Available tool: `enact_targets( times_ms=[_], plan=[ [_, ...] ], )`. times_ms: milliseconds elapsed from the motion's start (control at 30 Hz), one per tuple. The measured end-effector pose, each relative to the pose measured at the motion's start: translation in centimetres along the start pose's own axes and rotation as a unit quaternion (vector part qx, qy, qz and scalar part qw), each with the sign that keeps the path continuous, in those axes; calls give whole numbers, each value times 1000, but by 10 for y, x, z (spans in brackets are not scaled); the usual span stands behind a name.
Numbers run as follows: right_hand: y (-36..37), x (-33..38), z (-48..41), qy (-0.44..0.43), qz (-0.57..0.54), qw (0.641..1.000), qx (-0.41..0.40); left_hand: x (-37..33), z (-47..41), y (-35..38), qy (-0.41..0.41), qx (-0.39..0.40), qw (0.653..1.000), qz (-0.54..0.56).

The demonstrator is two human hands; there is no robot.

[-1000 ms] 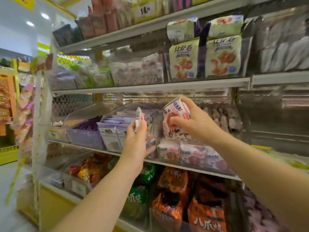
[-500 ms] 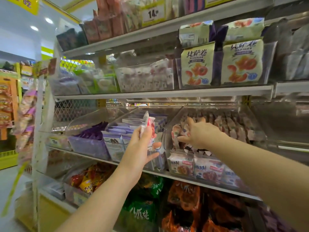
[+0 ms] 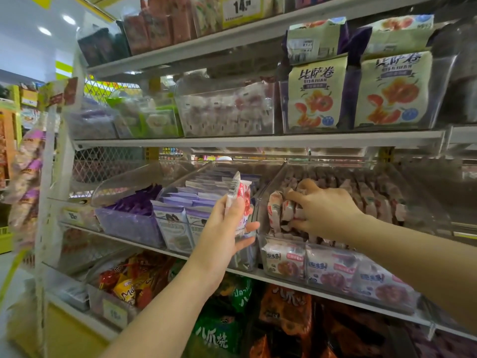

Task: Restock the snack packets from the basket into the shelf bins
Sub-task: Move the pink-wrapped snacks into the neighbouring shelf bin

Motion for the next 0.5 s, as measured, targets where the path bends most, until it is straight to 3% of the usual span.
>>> enact_targets(
  times_ms=[100,300,500],
  plan=[
    [4,4,-7,4,-19,1000,3,2,1,-1,-5,7,1000,1],
    [18,-16,-6,-80,-146,977,136,7,-1,-5,-20,0,1000,16],
    [31,-13,-2,-51,-174,981,72,14,-4,1,-54,-12,997,50]
  ],
)
Point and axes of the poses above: each hand's wrist, its own z-axis away from the middle knuckle, its own y-axis out of the palm, x = y × z, the point moved 10 cm from there along -z, towards the middle knuckle, and after that the axes turned 2 degrees about x, right-handed, at the moved point
